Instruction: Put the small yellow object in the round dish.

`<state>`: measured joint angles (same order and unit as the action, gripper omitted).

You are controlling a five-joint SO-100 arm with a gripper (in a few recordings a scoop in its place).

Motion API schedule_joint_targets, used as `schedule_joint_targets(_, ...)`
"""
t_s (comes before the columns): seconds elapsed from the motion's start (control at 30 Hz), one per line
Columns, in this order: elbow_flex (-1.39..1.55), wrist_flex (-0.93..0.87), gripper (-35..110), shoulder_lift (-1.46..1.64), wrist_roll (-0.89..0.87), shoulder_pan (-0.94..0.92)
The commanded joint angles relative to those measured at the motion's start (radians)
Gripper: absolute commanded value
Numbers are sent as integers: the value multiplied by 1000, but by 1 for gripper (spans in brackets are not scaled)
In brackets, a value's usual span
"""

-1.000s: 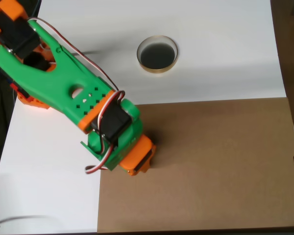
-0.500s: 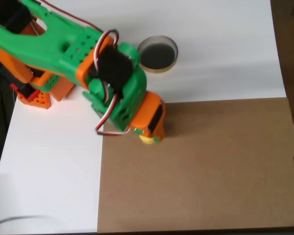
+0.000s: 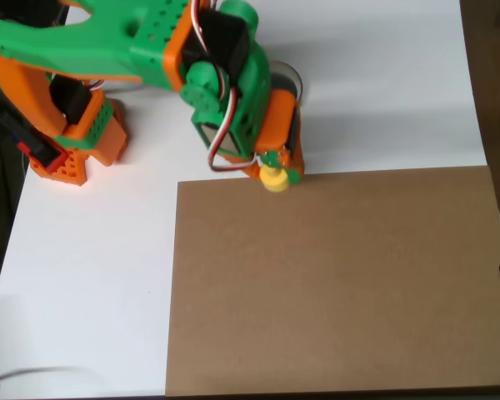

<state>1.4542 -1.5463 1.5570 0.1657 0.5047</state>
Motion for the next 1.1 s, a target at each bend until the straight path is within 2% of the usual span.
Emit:
schedule_joint_targets(0.0,-2,0,-1,120,6,109)
schedule_joint_targets(0.4,249,80,-1,244,-15,390)
schedule_joint_targets(0.73,314,155,-1,212,-28,551)
schedule_joint_targets(1.07,385,253,-1,189,-57,623)
